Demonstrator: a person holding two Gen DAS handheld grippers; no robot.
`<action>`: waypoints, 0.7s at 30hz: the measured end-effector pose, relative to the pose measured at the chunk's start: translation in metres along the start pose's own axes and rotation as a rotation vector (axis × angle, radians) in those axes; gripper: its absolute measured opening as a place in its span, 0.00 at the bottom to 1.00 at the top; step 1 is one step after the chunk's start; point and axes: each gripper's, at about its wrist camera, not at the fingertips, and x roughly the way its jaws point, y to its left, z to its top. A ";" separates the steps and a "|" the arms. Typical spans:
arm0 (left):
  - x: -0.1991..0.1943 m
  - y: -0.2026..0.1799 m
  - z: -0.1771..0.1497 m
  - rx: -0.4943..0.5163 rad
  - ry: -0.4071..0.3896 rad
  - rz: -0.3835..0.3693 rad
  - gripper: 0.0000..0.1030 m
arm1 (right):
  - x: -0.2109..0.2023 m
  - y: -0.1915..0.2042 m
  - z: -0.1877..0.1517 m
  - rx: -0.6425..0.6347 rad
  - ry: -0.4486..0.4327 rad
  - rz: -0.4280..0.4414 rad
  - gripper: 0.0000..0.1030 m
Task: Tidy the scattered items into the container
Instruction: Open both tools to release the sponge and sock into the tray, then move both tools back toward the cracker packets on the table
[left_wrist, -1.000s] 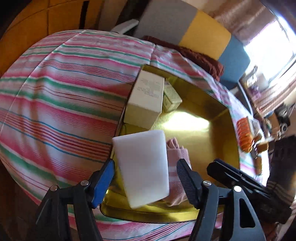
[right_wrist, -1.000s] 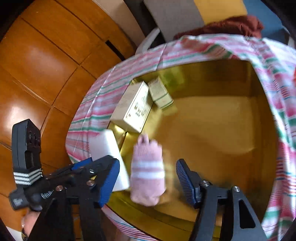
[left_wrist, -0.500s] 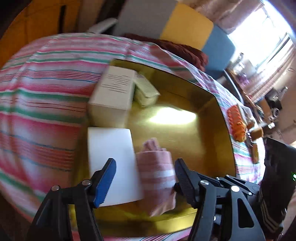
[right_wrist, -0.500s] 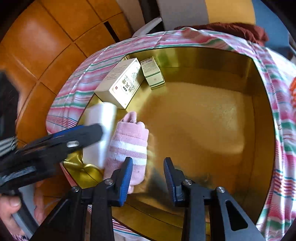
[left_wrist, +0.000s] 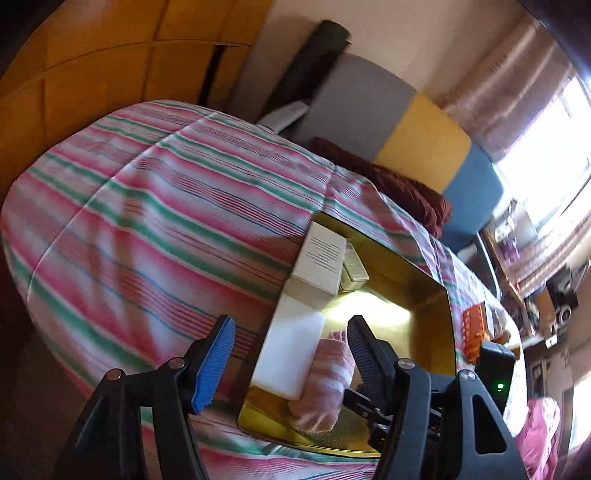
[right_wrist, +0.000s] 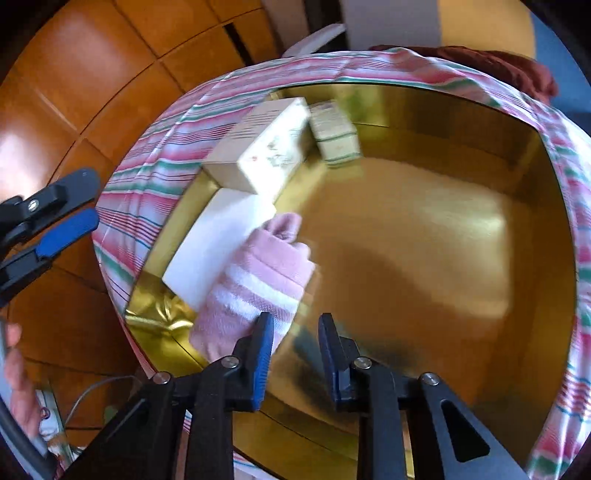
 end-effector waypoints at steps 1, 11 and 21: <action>-0.001 0.002 -0.001 -0.003 0.000 0.003 0.63 | 0.002 0.004 0.001 -0.010 -0.004 0.003 0.25; 0.028 -0.063 -0.033 0.108 0.090 -0.051 0.63 | -0.068 -0.035 -0.014 0.087 -0.149 0.026 0.28; 0.050 -0.191 -0.097 0.320 0.171 -0.228 0.63 | -0.179 -0.140 -0.062 0.279 -0.422 -0.182 0.34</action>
